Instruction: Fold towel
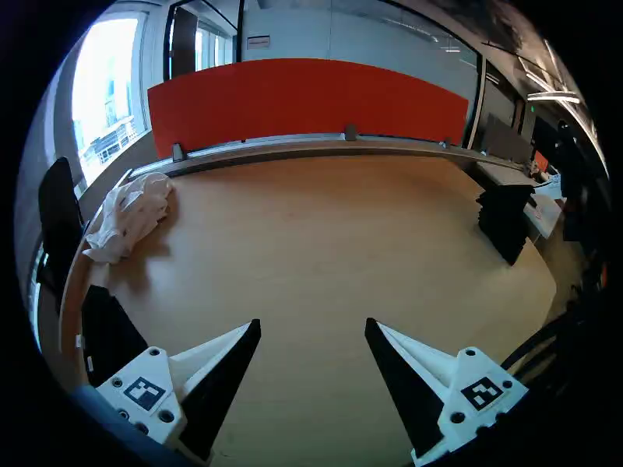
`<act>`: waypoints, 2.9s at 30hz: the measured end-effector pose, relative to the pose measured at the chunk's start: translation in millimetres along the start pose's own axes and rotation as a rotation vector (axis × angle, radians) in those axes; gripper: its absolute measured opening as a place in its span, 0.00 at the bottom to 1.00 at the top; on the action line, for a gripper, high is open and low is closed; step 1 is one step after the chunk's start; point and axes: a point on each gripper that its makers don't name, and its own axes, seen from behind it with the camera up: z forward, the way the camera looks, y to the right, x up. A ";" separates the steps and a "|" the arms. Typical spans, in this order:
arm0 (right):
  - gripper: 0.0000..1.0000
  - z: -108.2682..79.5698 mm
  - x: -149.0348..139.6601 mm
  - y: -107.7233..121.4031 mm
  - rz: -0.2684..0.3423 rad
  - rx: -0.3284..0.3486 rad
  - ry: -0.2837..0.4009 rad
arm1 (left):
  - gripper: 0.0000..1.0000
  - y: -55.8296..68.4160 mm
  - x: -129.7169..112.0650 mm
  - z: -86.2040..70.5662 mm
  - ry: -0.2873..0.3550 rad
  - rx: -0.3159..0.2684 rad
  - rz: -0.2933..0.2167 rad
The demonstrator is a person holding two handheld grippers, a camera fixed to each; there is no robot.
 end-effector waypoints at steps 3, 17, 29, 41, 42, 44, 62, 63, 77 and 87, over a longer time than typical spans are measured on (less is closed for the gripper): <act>0.04 3.7 -21.7 4.9 0.018 -0.010 -0.035 | 1.00 0.9 -0.6 -0.3 -0.002 0.000 0.000; 0.04 23.5 -84.0 17.2 0.086 -0.029 -0.142 | 1.00 -0.7 -3.6 -4.0 -0.011 0.014 0.011; 0.04 42.8 -113.6 21.6 0.139 -0.039 -0.198 | 1.00 -0.2 -3.5 -4.8 -0.022 0.027 0.030; 0.04 55.5 -126.4 26.9 0.180 -0.047 -0.228 | 1.00 -0.4 -1.2 -3.6 -0.026 0.037 0.033; 0.04 56.4 -127.0 26.8 0.182 -0.047 -0.229 | 1.00 -0.2 -1.1 -3.4 -0.026 0.037 0.034; 0.04 57.9 -127.9 26.2 0.188 -0.046 -0.232 | 1.00 0.2 -0.9 -2.9 -0.027 0.036 0.034; 0.03 60.6 -129.1 25.4 0.183 -0.063 -0.225 | 1.00 2.4 0.4 -0.7 -0.028 0.033 0.038; 0.03 60.2 -129.1 25.3 0.186 -0.063 -0.223 | 1.00 2.6 0.7 -0.6 -0.028 0.032 0.038; 0.18 47.0 -133.7 29.8 0.196 -0.102 -0.213 | 1.00 4.1 3.7 -0.3 -0.020 0.023 0.036; 0.84 37.3 -134.8 34.0 0.219 -0.138 -0.196 | 1.00 4.3 7.0 0.8 -0.014 0.016 0.039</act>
